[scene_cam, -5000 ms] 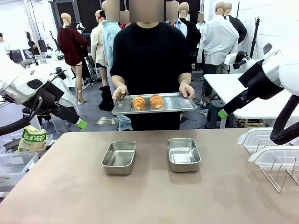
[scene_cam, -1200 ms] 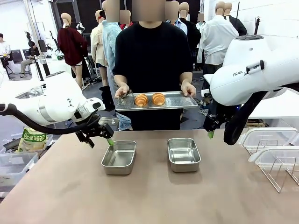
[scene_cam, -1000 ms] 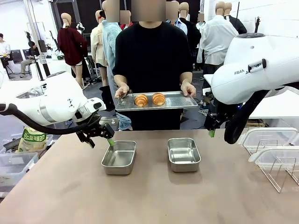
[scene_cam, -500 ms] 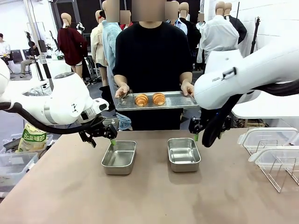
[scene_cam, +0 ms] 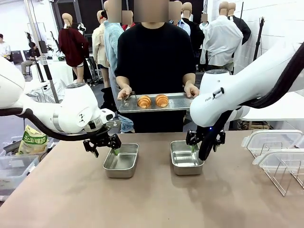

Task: Place the bread in airtight containers.
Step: Lift both Airtight Container, then once an object is inside an Airtight Container , place the container in the center of the table.

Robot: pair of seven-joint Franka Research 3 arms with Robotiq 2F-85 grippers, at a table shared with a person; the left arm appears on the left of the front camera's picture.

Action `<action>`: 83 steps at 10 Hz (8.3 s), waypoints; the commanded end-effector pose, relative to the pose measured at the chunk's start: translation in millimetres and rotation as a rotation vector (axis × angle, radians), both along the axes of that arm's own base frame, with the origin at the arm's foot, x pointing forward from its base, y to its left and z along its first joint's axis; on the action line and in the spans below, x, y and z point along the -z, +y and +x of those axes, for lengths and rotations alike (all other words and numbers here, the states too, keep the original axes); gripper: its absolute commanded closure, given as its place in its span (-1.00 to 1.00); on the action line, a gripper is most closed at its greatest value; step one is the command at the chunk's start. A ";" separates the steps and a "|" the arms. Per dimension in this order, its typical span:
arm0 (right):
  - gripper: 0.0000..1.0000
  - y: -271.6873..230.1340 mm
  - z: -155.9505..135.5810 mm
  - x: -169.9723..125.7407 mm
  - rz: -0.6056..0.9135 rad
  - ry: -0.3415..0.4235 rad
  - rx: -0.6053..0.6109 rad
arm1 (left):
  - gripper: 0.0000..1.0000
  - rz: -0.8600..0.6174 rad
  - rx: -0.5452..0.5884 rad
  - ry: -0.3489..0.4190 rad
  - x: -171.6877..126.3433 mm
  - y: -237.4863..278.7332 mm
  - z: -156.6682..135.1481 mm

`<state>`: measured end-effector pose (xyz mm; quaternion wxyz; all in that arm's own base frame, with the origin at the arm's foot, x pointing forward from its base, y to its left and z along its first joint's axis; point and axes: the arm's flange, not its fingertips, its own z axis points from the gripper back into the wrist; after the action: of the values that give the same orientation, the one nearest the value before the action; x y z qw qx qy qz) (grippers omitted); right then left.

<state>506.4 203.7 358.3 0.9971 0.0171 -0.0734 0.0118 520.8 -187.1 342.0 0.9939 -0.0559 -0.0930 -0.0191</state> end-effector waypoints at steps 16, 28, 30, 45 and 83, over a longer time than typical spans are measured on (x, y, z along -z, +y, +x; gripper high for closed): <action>0.29 14.3 24.9 49.2 -0.135 -0.007 0.093 | 0.43 0.051 -0.032 0.073 23.6 -8.7 27.0; 1.00 13.8 15.3 29.4 -0.065 0.048 0.061 | 1.00 0.009 -0.117 0.049 -8.9 7.4 10.3; 1.00 10.4 -1.3 -0.2 -0.021 0.058 0.037 | 1.00 -0.032 -0.120 0.022 -41.2 12.4 -4.2; 1.00 -6.7 -68.7 -161.0 -0.002 -0.090 -0.026 | 1.00 -0.007 -0.072 -0.037 -154.6 11.9 -50.3; 1.00 -6.7 -68.7 -161.0 -0.002 -0.090 -0.026 | 1.00 -0.007 -0.072 -0.037 -154.6 11.9 -50.3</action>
<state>438.2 197.1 515.8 0.9930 0.0117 -0.1152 0.0247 468.1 -176.7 491.3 0.9916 -0.0593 -0.1132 0.0180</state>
